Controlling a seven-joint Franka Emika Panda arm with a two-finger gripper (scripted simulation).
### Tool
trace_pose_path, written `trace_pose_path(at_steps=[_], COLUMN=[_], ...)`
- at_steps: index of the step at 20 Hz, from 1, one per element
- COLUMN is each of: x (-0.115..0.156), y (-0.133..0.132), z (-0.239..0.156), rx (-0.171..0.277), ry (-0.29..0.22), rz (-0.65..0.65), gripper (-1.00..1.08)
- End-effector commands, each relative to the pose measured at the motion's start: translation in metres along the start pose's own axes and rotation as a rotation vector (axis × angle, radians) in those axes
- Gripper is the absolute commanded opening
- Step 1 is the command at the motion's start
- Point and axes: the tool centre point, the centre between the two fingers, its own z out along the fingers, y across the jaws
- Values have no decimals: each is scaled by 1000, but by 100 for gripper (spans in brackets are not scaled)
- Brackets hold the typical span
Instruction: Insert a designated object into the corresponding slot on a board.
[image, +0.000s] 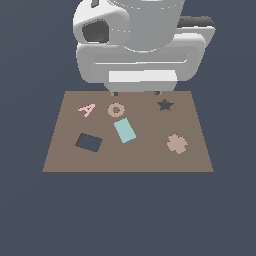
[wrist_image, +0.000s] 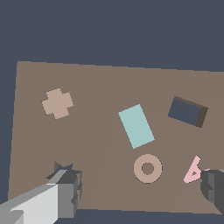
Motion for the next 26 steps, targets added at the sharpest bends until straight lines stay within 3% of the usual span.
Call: trace_pose_path(at_steps=[1,12,26], x=[0,2,14], y=[0,6,24], z=[0,26,115], rx=[0,4,17], ry=[0,-3,-16], rz=[0,-73,-326], gripper=[100,100,100])
